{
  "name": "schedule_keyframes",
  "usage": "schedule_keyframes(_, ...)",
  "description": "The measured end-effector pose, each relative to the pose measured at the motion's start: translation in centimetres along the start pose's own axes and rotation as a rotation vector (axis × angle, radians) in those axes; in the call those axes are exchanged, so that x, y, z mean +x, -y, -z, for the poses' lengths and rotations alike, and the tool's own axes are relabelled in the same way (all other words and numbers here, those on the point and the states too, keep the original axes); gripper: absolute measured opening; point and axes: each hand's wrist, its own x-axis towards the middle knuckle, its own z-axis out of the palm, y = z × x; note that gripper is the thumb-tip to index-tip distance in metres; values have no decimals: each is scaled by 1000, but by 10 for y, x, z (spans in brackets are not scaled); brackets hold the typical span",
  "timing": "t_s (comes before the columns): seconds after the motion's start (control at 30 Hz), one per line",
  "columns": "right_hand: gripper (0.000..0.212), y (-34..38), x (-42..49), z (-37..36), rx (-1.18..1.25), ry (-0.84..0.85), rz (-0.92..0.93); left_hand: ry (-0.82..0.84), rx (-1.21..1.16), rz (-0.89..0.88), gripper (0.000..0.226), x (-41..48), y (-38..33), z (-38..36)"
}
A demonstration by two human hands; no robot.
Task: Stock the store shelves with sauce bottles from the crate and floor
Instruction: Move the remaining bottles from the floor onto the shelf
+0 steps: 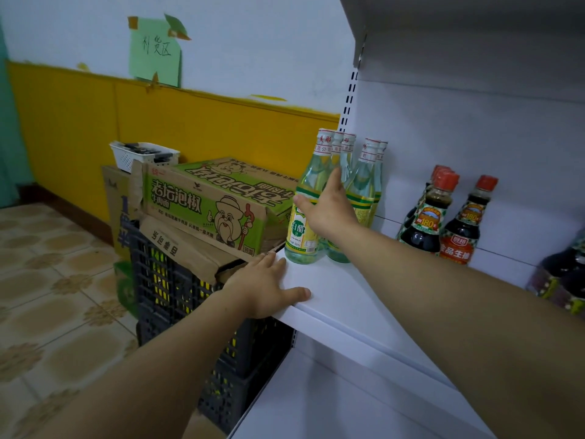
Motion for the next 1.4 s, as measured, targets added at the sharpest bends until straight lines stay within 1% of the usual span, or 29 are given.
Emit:
schedule_keyframes(0.1,101,0,-8,8,-25,37,-3,-41,-26,17,93,-11,-1,7)
schedule_keyframes(0.17,98,-1,-17,15,-33,51,4,-51,-87,47,88,-23,-1,15)
schedule_keyframes(0.3,87,2,-45,28,-95,56,54,-46,-171,110,88,-59,3,32)
schedule_keyframes(0.43,83,12,-81,38,-156,135,105,-49,-211,131,69,-113,-5,43)
schedule_keyframes(0.53,82,29,-107,42,-144,206,145,-58,-215,226,77,-153,-8,49)
schedule_keyframes(0.67,79,53,-146,38,-114,323,215,-65,-109,352,84,-209,-10,50)
schedule_keyframes(0.73,78,65,-165,31,-113,382,257,-87,-69,407,84,-239,-11,48)
schedule_keyframes(0.87,80,84,-202,12,-157,508,336,-58,-13,519,85,-293,-7,37)
schedule_keyframes(1.03,77,107,-238,-20,-201,656,435,7,45,637,86,-343,13,20)
schedule_keyframes(1.17,75,119,-257,-59,-269,703,508,49,83,713,88,-370,43,0)
schedule_keyframes(1.27,76,113,-269,-95,-302,740,548,105,83,739,86,-378,67,-18)
schedule_keyframes(1.4,77,81,-274,-153,-393,828,524,203,82,769,87,-368,104,-58)
